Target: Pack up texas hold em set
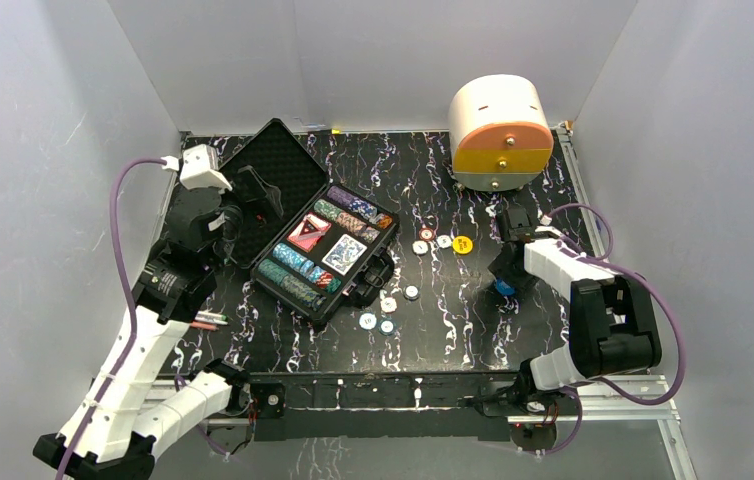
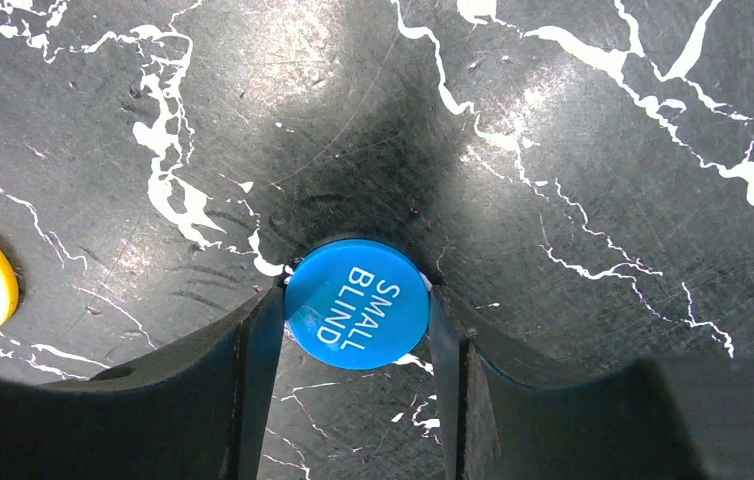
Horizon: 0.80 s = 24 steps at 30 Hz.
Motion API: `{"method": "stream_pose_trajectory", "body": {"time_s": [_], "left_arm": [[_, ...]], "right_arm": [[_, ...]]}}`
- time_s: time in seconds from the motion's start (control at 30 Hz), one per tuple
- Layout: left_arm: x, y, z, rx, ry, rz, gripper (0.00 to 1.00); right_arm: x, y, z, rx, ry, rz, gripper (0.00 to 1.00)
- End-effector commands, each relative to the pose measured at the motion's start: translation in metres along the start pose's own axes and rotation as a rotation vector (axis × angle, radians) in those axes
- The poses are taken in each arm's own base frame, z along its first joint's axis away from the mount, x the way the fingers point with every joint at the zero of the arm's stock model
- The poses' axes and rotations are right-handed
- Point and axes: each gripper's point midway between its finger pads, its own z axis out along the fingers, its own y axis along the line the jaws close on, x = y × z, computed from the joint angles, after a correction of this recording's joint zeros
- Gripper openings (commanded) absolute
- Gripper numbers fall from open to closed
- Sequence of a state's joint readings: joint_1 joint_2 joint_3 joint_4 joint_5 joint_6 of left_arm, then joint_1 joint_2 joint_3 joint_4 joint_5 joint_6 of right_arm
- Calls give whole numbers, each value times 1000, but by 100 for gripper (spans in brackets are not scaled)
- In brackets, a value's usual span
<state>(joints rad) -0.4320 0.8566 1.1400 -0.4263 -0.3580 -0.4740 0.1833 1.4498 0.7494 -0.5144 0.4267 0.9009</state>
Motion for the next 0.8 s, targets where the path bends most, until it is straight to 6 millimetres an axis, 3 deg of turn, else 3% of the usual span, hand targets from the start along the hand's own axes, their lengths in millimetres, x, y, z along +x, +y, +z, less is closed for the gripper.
{"method": "stream_pose_trajectory", "body": {"time_s": [0.0,0.2,0.33,0.5,0.6,0.77], "left_arm": [[-1,-1,0,8,-9,-12,84],[13,-15,4,82,46,-7,86],[40,-47,5,266,160,-2,98],[75,-72,5,422,272,-73,98],[101,-86,6,516,362,-108,98],[170,-102,1,619,588,-160,92]], "right_arm": [[15,-11,9,32,55,-39,58],[7,6,-9,-58,62,-35,57],[6,24,-28,-147,87,-31,58],[15,49,-53,-274,125,-43,59],[23,69,-69,-347,145,-55,59],[53,113,-104,-471,185,-112,59]]}}
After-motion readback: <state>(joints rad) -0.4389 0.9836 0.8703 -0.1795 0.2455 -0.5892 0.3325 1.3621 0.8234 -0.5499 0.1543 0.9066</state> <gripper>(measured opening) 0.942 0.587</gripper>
